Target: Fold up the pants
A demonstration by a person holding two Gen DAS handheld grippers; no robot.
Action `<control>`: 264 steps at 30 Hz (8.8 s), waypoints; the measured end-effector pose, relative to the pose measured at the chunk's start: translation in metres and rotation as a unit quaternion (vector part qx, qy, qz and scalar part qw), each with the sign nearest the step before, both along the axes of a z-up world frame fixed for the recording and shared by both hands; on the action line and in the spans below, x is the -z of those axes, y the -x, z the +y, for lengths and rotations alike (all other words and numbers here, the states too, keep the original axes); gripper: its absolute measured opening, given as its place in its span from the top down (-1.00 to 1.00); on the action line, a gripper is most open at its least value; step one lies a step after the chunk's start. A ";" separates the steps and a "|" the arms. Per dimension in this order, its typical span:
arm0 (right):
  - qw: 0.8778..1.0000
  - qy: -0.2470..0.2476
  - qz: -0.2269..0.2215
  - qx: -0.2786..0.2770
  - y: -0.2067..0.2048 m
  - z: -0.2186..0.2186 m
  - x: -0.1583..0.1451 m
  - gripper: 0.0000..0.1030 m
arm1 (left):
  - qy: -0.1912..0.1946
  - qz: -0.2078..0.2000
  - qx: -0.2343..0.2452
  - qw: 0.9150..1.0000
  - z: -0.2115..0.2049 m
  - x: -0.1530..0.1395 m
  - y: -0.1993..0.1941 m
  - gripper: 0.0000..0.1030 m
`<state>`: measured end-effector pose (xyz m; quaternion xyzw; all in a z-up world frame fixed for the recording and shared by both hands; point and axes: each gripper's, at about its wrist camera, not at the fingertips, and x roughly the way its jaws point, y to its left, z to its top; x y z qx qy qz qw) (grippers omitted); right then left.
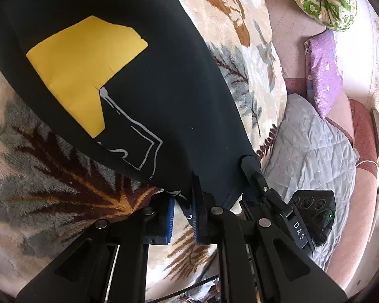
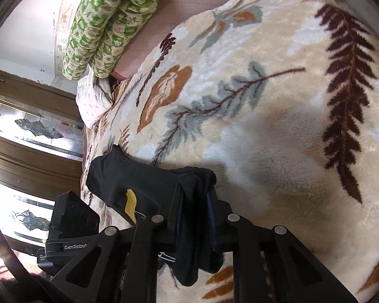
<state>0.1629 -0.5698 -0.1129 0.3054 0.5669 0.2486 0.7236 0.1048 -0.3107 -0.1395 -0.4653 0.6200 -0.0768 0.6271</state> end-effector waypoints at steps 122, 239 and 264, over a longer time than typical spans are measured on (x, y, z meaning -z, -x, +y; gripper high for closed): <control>0.878 0.341 -0.249 -0.225 0.076 0.531 -0.044 -0.06 | -0.176 -0.099 0.167 0.965 0.464 -0.105 -0.086 0.03; 0.960 -0.017 -0.195 0.199 0.103 0.176 -0.021 0.77 | -0.107 -0.116 0.361 0.919 0.084 -0.103 -0.111 0.57; 0.969 -0.066 -0.146 0.186 0.108 0.111 -0.057 0.12 | -0.151 -0.200 0.317 0.915 0.190 -0.153 -0.070 0.40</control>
